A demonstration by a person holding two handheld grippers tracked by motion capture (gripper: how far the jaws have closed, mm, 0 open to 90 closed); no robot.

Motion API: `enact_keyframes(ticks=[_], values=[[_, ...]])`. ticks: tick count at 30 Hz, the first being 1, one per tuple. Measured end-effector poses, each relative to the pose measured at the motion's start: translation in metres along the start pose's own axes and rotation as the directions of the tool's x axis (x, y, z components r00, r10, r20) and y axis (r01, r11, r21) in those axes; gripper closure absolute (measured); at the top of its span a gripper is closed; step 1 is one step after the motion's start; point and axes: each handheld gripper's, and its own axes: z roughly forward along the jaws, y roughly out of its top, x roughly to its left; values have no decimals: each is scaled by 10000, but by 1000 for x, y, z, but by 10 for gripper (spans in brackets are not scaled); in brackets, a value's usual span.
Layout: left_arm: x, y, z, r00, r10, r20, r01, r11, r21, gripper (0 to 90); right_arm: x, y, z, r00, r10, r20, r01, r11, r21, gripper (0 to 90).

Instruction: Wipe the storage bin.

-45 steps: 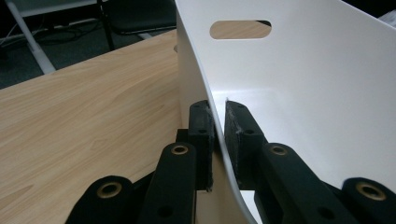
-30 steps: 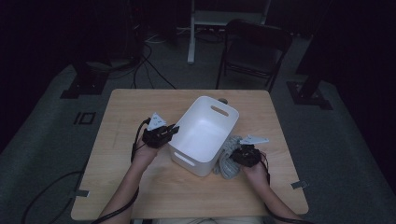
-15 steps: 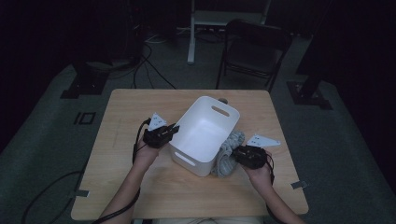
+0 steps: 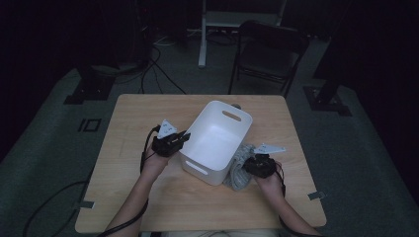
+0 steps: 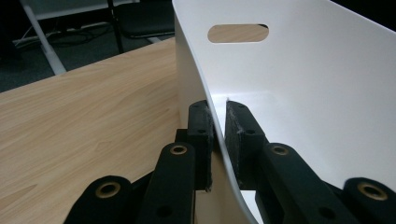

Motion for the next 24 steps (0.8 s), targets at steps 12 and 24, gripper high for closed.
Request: enact_keyframes(ticks=[12,24], values=[[0,-1,1,9996,-229,-159,228,9997,-95,806,2,0,-1,9998,-176,-86,179,9992,355,748],[-1,0,1,9997,-175,-178,173,9998,-102,810,29,21,-42,9847,-955,-1459,701,9829,-1704,744]])
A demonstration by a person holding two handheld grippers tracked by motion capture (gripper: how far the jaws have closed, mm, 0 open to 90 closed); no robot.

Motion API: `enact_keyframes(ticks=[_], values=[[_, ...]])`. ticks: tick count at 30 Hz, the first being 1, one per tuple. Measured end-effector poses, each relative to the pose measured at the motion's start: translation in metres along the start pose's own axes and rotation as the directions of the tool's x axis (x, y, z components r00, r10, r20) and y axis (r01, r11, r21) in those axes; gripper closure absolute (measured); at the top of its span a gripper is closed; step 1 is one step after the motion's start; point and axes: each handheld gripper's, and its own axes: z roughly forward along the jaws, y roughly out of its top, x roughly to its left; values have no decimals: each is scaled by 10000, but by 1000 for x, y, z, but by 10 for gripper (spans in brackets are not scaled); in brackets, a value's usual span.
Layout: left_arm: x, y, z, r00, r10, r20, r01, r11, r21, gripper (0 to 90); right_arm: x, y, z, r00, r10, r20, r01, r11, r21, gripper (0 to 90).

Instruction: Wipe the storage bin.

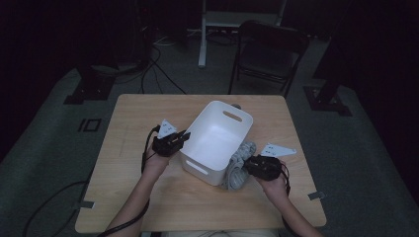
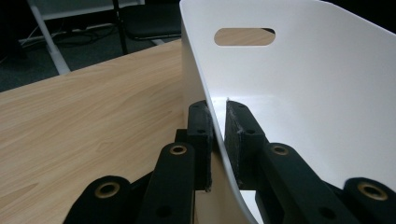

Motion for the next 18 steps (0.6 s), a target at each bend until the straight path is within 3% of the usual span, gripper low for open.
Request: enact_keyframes(ticks=[4,14,15,16,18], values=[[-1,0,0,10000,69,15,-69,10000,47,810,0,-6,9,9993,-208,318,198,9993,309,743],[-3,1,0,9999,49,-130,-48,10000,72,807,-16,-26,27,9974,311,651,-394,9906,1307,738],[-3,1,0,9999,-9,-139,9,10000,45,807,-19,-29,30,9967,387,713,-487,9882,1452,737],[-3,0,0,9998,-27,-192,28,10000,42,805,-26,-38,39,9945,607,848,-767,9765,2015,731],[-3,0,0,9997,-82,-239,82,10000,22,805,-27,-39,40,9943,676,827,-832,9756,2032,731]])
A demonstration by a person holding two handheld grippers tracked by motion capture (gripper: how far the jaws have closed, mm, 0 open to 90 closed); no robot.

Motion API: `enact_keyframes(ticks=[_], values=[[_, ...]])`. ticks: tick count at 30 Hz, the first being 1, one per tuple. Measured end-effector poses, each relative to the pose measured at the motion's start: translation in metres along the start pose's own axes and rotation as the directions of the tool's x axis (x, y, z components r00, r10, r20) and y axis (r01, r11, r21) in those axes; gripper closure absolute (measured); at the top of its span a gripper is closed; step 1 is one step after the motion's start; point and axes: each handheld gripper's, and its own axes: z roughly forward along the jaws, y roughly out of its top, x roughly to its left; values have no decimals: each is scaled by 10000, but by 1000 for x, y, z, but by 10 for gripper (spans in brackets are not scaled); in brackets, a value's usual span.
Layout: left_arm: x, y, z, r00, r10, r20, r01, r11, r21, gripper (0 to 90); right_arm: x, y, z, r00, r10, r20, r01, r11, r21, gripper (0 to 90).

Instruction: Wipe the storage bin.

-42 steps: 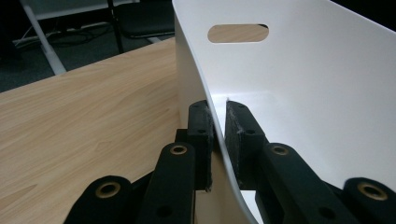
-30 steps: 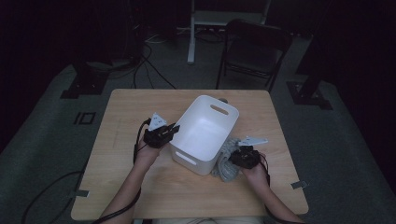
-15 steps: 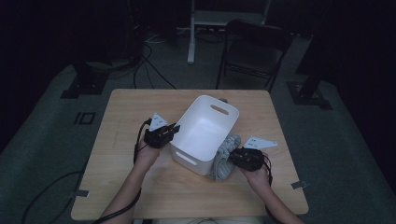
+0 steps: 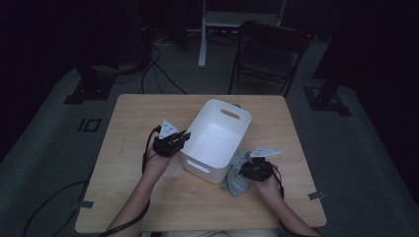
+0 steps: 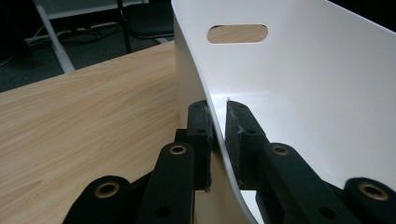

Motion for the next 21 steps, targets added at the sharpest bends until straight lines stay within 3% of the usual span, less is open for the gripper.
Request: enact_keyframes(ticks=[1,4,6,7,8,9,10,13,14,19,21], values=[[0,0,0,10000,-33,-73,33,10000,3,805,-1,0,0,9999,116,-56,-115,9999,31,734],[-1,0,0,9997,-92,-217,91,10000,-18,808,7,5,-5,9997,-191,180,187,9996,224,747],[-2,0,0,9996,-30,-265,30,10000,-5,809,14,9,-14,9994,-343,-51,344,9994,31,748],[-2,0,0,9996,-6,-268,6,10000,-2,809,19,11,-20,9987,-476,-182,473,9987,-173,750],[-2,0,0,9997,-16,-247,16,10000,-14,810,32,14,-35,9946,-827,-620,783,9945,-699,750],[-2,0,0,9997,-16,-247,16,10000,-14,809,32,14,-35,9946,-827,-620,783,9945,-699,750],[-2,0,0,9997,-45,-225,44,10000,-17,808,43,16,-45,9902,-1101,-863,996,9881,-1176,749],[-3,0,1,9997,-33,-240,33,10000,-2,808,53,19,-52,9887,-1217,-881,1066,9814,-1595,738],[-2,0,0,9999,-85,-142,85,10000,-24,809,57,20,-51,9900,-1200,-748,1052,9786,-1769,674],[-2,0,0,10000,-23,-40,23,10000,-16,810,51,17,-43,9896,-1095,-934,914,9794,-1801,639],[-1,0,0,10000,-71,61,71,10000,3,808,48,14,-39,9905,-1140,-776,1019,9842,-1446,638]])
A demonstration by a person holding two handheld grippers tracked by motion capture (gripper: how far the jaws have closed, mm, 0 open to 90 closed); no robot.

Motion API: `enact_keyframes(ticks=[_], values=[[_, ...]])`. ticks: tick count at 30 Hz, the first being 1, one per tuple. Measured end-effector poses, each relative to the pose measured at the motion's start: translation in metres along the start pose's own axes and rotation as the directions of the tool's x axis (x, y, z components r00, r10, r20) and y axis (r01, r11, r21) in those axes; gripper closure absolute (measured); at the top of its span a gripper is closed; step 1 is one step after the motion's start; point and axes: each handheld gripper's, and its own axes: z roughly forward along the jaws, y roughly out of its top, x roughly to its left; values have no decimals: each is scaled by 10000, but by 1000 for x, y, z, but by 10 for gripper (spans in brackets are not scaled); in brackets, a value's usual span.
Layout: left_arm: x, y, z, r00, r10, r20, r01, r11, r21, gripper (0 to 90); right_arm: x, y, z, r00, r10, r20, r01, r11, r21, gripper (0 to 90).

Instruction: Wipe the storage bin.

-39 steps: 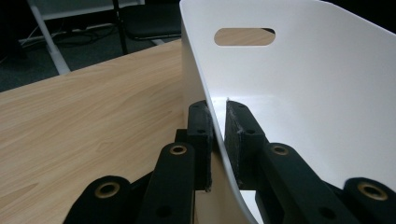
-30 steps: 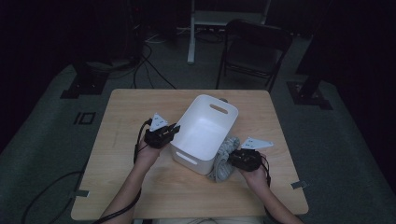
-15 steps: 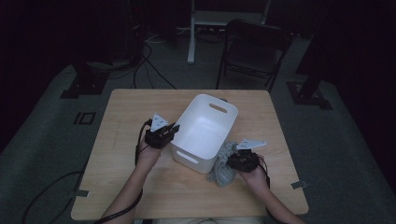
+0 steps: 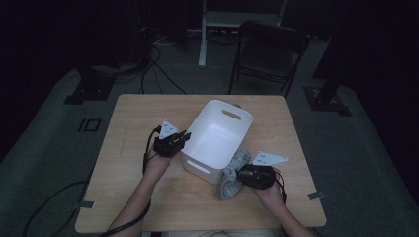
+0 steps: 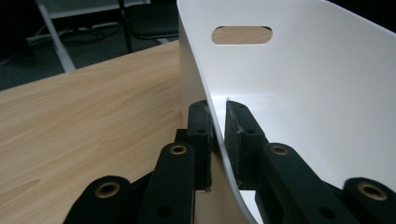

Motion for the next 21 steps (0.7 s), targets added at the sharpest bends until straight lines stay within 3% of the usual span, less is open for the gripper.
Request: enact_keyframes(ticks=[4,5,6,8,12,13,14,15,16,17,18,19,20,21], values=[[0,0,0,10000,-20,-14,20,10000,-12,806,-10,-12,11,9995,303,66,-306,9977,600,638],[0,0,0,10000,-14,-12,14,10000,-5,806,-15,-19,18,9988,450,175,-465,9940,990,652],[0,0,0,10000,-14,-12,14,10000,-5,805,-15,-19,18,9988,450,175,-465,9940,990,652],[0,0,0,10000,-23,-61,22,10000,-13,806,-20,-25,24,9974,705,149,-719,9865,1472,714],[-1,-1,0,9997,-152,-201,150,9998,-108,807,-16,-23,26,9981,451,421,-523,9805,1895,750],[0,-1,0,9998,-129,-181,127,9998,-125,806,-7,-17,19,9994,281,217,-312,9863,1620,749],[0,-1,0,9998,-129,-181,127,9998,-125,806,-7,-17,19,9994,281,217,-312,9863,1620,749],[0,-1,0,9998,-108,-167,106,9999,-134,806,4,-9,9,9995,-186,-256,215,9932,1148,748],[0,-1,0,9998,-108,-167,106,9999,-134,806,4,-9,9,9995,-186,-256,215,9932,1148,748],[0,-1,0,9998,-101,-197,98,9998,-143,806,14,-3,1,9974,-637,-327,658,9954,698,724],[0,-1,0,9998,-101,-197,98,9998,-143,806,14,-3,1,9974,-637,-327,658,9954,698,724],[-1,-2,0,9997,-123,-192,119,9997,-191,806,19,1,-6,9979,-496,-416,502,9986,151,668],[-1,-2,0,9997,-123,-192,119,9997,-191,806,19,1,-6,9979,-496,-416,502,9986,151,668],[-1,-2,0,9998,-93,-200,90,9998,-176,806,21,4,-11,9991,-255,-328,246,9993,-266,580]])
